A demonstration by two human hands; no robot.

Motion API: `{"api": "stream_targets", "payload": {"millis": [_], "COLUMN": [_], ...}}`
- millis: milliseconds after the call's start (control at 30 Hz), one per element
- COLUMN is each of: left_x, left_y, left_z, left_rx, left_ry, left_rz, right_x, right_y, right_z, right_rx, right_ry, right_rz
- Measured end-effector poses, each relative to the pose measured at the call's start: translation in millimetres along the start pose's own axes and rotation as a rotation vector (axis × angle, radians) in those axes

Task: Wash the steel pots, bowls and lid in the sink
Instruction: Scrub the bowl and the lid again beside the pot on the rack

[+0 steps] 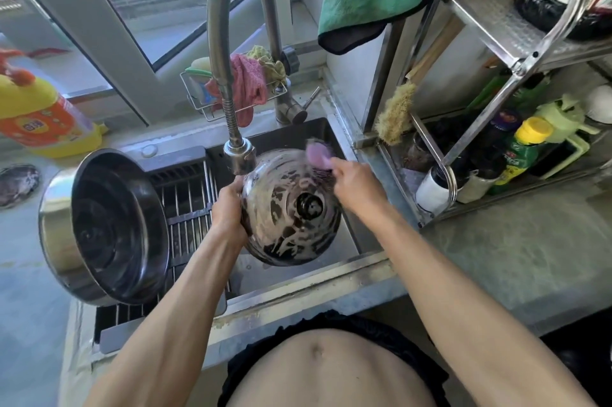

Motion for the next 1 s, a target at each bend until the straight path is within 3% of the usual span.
{"api": "stream_targets", "payload": {"millis": [67, 167, 233, 300, 367, 500, 667, 800, 933, 1000], "left_x": [-4, -7, -3, 7, 16, 17, 16, 12, 13, 18], "left_y": [5, 17, 21, 17, 9, 2, 8, 14, 19, 17], "left_z": [-2, -3, -4, -7, -15, -27, -24, -25, -26, -25], "left_rx": [-0.027, -0.194, -0.233, -0.161, -0.112, -0.043, -0.084, -0.098, -0.096, -0.088], "left_ry": [-0.142, -0.351, -0.403, -0.383, -0.302, -0.248, -0.235, -0.208, -0.158, -0.124], "left_rz": [0.002, 0.138, 0.230, 0.248, 0.235, 0.169, 0.166, 0.155, 0.127, 0.100], "right_x": [7, 20, 30, 36, 38, 21, 20, 14, 6, 3], "right_y": [-5, -33, -54, -65, -55, -13, -20, -13, -5, -2], "right_z": [19, 25, 12, -12, -29, -21, -22, -3, 41, 62], "right_rx": [0.066, 0.042, -0.117, -0.291, -0.340, -0.198, -0.108, 0.036, 0.185, 0.274], "right_ry": [-0.057, -0.007, 0.040, 0.054, 0.017, -0.017, 0.368, 0.488, 0.361, 0.277], "right_rz": [-0.047, -0.086, -0.134, -0.188, -0.114, 0.060, -0.037, 0.096, 0.238, 0.203]}}
Point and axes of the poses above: each hand's wrist, its own y-axis towards the middle knuckle, its own x-axis out of the palm, z = x × y, the point moved 2 cm from there along y, towards the middle knuckle, and after that the axes turned 5 degrees about z, right-handed, at the moved point
